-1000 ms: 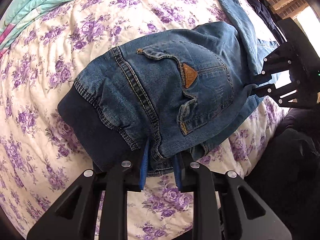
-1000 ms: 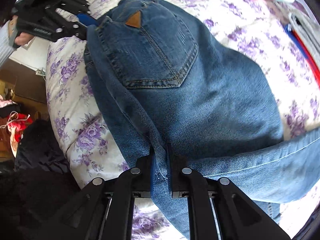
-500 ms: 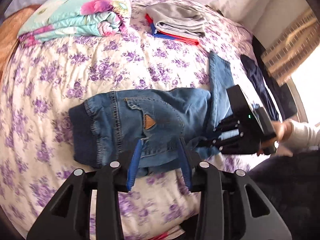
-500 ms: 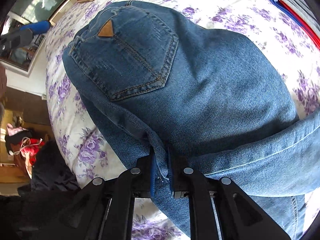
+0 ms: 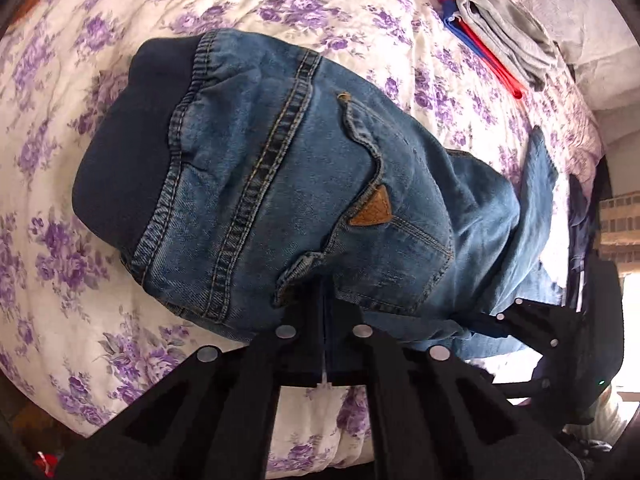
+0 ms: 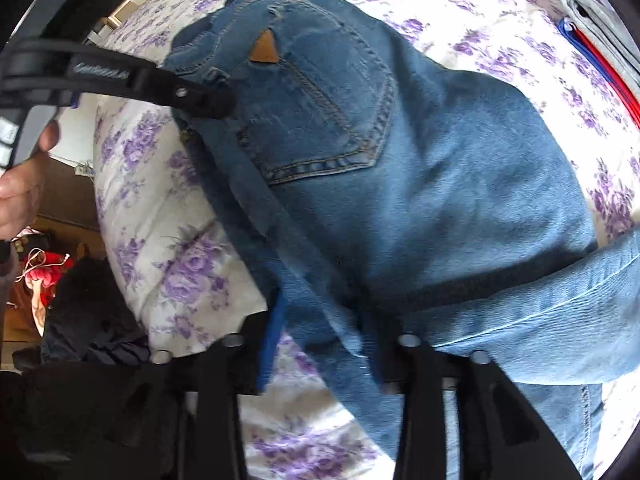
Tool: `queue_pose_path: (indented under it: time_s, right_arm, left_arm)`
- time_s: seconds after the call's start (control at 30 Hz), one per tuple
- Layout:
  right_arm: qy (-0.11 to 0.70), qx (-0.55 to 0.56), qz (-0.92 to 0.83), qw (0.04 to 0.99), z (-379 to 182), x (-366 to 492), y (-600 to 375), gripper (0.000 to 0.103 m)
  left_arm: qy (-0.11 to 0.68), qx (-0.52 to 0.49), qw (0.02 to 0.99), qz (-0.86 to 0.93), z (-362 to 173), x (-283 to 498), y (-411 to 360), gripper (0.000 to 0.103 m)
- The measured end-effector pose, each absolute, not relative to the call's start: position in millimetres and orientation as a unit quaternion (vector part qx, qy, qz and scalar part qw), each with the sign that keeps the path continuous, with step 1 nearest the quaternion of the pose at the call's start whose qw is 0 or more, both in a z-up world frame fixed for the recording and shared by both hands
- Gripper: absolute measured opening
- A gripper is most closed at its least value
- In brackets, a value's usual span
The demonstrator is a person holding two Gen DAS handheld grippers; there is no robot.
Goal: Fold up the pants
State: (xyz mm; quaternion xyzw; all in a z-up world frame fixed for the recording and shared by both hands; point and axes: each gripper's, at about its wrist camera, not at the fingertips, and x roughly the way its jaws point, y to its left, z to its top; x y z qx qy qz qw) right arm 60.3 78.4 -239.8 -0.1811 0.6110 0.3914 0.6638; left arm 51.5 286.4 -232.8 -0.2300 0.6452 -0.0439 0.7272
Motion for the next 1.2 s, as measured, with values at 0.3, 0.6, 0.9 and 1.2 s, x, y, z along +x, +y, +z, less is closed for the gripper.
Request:
queue_pose_path:
  time_s: [0.3,0.6,0.9,1.2]
  right_arm:
    - [0.603,-0.155,0.348,0.701,-146,124,29,0.049]
    - [0.722,0.029,0.02,0.691,-179,333,-109,0.051]
    - [0.755,-0.027,-0.113,0.645,-243,379,-94,0.058]
    - [0.733,0.068,-0.069,0.674,-219,365,-151,0.012]
  left_arm:
    - [0.637,-0.182,0.749,-0.006,-225,45,266,0.002]
    - [0.645,-0.139,0.751,0.02,-227,68,239,0.001]
    - [0.643,-0.14,0.753,0.026,-231,77,230,0.001]
    - [0.645,-0.152,0.748,0.022,-229,70,242,0.001]
